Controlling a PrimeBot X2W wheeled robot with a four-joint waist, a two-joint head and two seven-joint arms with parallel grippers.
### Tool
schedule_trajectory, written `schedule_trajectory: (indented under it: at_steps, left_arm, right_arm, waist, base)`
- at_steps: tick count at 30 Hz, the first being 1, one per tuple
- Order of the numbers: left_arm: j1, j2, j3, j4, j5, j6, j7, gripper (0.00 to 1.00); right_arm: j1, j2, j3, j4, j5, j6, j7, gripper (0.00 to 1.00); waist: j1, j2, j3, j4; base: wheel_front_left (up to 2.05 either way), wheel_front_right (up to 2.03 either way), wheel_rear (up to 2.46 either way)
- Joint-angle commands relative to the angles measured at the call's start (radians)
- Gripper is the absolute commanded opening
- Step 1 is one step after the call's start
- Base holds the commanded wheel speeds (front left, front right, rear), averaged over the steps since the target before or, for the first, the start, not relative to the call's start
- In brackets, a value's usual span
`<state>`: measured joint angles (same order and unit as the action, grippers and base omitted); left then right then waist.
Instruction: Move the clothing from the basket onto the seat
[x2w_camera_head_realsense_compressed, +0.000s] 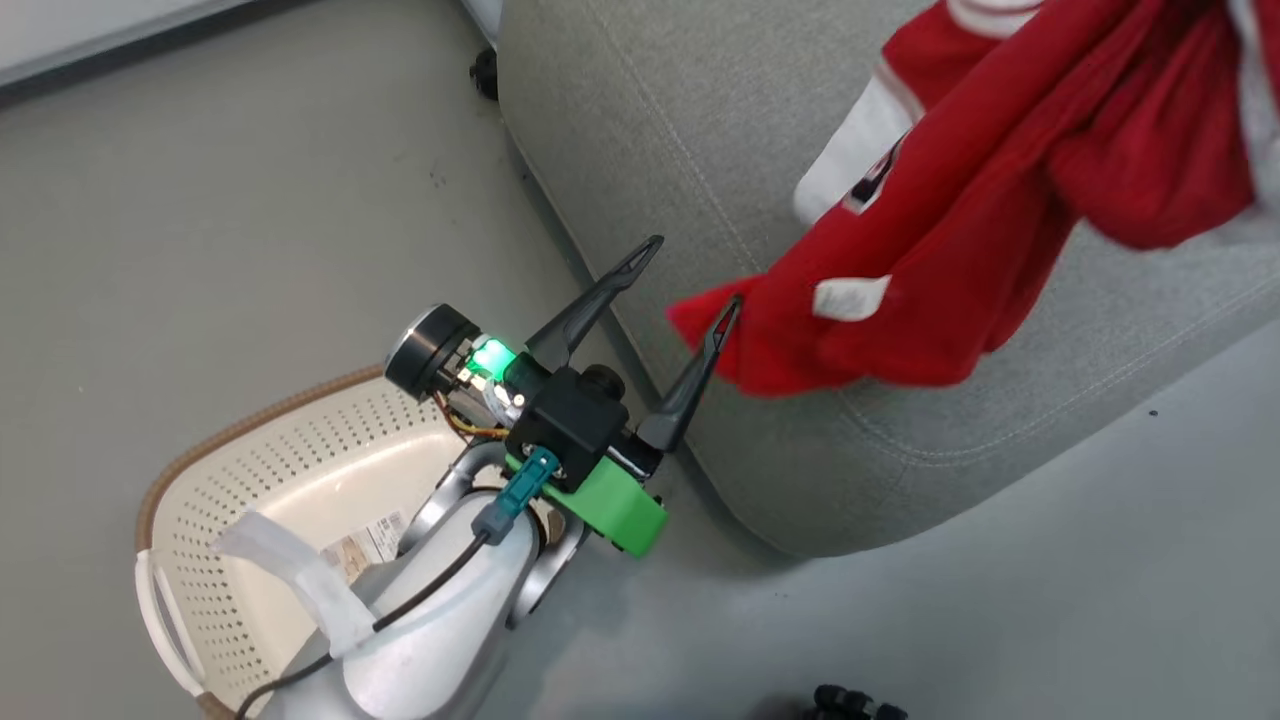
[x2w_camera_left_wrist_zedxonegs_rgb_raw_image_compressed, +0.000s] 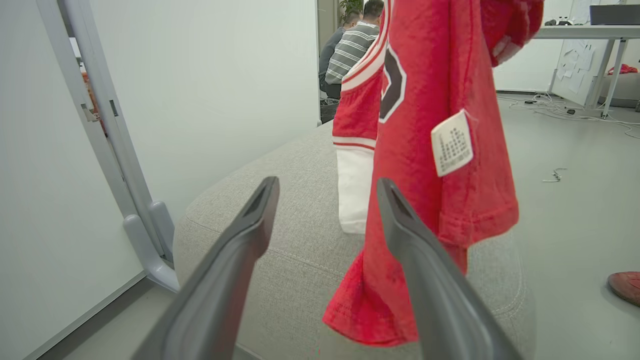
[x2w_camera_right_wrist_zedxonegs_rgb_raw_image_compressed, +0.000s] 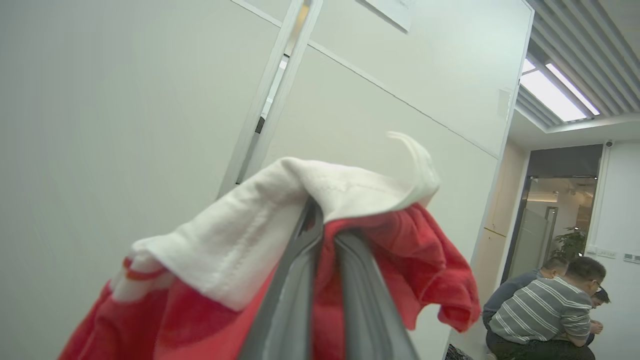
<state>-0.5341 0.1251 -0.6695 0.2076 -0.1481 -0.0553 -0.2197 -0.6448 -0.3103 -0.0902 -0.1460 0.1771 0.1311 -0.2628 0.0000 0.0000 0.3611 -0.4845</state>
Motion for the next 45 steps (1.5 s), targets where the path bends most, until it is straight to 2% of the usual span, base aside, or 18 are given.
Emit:
schedule_trajectory:
  at_steps: [1, 8, 12, 22, 25, 28, 29, 30, 33, 37, 40, 45]
  left_arm:
    - [-0.03, 0.021, 0.003, -0.007, 0.014, -0.007, 0.008, 1.0]
    - [-0.082, 0.053, -0.003, -0.049, 0.04, -0.014, 0.038, 1.0]
    - [-0.097, 0.067, 0.002, -0.071, 0.046, -0.003, 0.047, 1.0]
    - [-0.094, 0.09, 0.017, -0.086, 0.033, 0.018, 0.048, 1.0]
    - [-0.085, 0.091, 0.025, -0.084, 0.025, 0.025, 0.039, 1.0]
    - [-0.069, 0.088, 0.039, -0.072, 0.008, 0.038, 0.021, 1.0]
    - [-0.062, 0.084, 0.043, -0.065, -0.001, 0.041, 0.015, 1.0]
    - [-0.056, 0.08, 0.05, -0.054, -0.011, 0.048, 0.005, 1.0]
    - [-0.027, 0.059, 0.078, -0.027, -0.047, 0.059, -0.023, 1.0]
    - [0.028, 0.027, 0.135, 0.025, -0.115, 0.075, -0.043, 1.0]
    - [0.079, -0.003, 0.213, 0.023, -0.151, 0.084, -0.046, 1.0]
    - [0.202, -0.041, 0.361, -0.004, -0.149, 0.082, -0.046, 1.0]
  right_arm:
    - [-0.058, -0.031, -0.018, 0.013, -0.002, -0.001, -0.003, 0.0]
    - [-0.269, -0.19, -0.137, 0.121, -0.039, -0.001, -0.003, 0.0]
    - [-0.273, -0.203, -0.171, 0.246, -0.045, -0.001, -0.003, 0.0]
    - [-0.162, -0.029, -0.207, 0.639, 0.01, -0.001, -0.003, 0.0]
    - [-0.135, -0.002, -0.236, 0.701, -0.004, -0.001, -0.003, 0.0]
    - [-0.115, 0.02, -0.285, 0.698, -0.037, -0.001, -0.003, 0.0]
    - [-0.103, 0.032, -0.303, 0.694, -0.045, -0.001, -0.003, 0.39]
    - [-0.086, 0.045, -0.324, 0.681, -0.062, -0.001, -0.003, 1.0]
    - [-0.031, 0.081, -0.351, 0.631, -0.103, -0.001, -0.003, 1.0]
    - [0.085, 0.131, -0.322, 0.562, -0.12, -0.001, -0.003, 1.0]
    - [0.179, 0.166, -0.245, 0.507, -0.088, -0.001, -0.003, 1.0]
    - [0.326, 0.2, -0.047, 0.421, -0.047, -0.001, -0.003, 1.0]
  waist:
    - [0.0, 0.0, 0.189, 0.084]
    - [0.0, 0.0, 0.317, 0.132]
    - [0.0, 0.0, 0.363, 0.148]
    - [0.0, 0.0, 0.379, 0.171]
    - [0.0, 0.0, 0.362, 0.179]
    - [0.0, 0.0, 0.333, 0.188]
    - [0.0, 0.0, 0.319, 0.191]
    - [0.0, 0.0, 0.3, 0.197]
    - [0.0, 0.0, 0.239, 0.212]
    - [0.0, 0.0, 0.13, 0.243]
    - [0.0, 0.0, 0.047, 0.274]
    - [0.0, 0.0, -0.09, 0.329]
  base:
    - [0.0, 0.0, 0.0]
    - [0.0, 0.0, 0.0]
    - [0.0, 0.0, 0.0]
    - [0.0, 0.0, 0.0]
    - [0.0, 0.0, 0.0]
    - [0.0, 0.0, 0.0]
    - [0.0, 0.0, 0.0]
    - [0.0, 0.0, 0.0]
    - [0.0, 0.0, 0.0]
    - [0.0, 0.0, 0.0]
    - [0.0, 0.0, 0.0]
    - [0.0, 0.0, 0.0]
